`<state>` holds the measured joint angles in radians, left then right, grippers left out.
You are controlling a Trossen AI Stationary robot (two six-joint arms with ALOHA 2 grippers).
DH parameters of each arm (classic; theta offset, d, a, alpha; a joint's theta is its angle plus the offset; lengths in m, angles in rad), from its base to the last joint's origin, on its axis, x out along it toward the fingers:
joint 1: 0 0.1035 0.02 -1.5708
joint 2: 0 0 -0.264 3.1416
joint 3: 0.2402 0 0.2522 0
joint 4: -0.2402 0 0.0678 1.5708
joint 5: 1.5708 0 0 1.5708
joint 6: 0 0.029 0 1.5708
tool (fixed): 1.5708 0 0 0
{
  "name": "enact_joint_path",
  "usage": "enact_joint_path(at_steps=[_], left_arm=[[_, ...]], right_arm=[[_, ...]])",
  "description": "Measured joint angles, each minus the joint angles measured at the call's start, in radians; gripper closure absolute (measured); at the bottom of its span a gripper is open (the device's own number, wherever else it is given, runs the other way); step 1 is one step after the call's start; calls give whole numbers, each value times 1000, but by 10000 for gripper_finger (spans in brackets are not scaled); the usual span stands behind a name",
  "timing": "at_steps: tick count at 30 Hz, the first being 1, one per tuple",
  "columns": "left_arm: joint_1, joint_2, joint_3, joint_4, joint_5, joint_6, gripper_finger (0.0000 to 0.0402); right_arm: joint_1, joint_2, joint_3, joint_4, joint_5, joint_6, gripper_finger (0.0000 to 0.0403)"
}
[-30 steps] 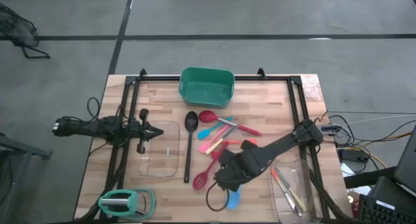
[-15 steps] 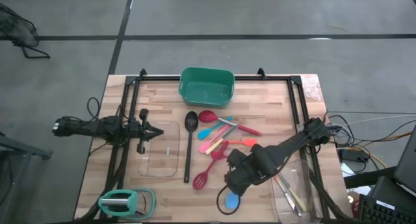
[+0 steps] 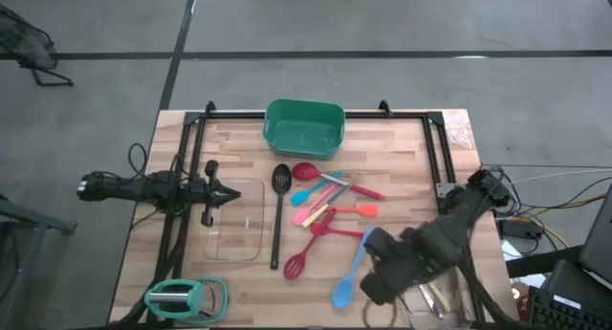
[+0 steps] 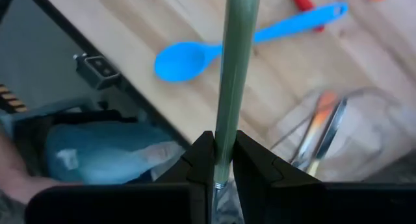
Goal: Pick & Place Kitchen Items
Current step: Put the green knife into the right transparent bin
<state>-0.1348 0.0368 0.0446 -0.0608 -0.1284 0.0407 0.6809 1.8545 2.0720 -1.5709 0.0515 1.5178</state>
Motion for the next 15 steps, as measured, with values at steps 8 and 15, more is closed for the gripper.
enact_joint_path(at_steps=[8, 15], left_arm=[[0, 0, 0, 0, 0, 0, 369], [0, 0, 0, 0, 0, 0, 369]], right_arm=[[132, -26, -37, 1, 38, 188, 368], [200, -100, -207, 0, 52, 381, 368]])
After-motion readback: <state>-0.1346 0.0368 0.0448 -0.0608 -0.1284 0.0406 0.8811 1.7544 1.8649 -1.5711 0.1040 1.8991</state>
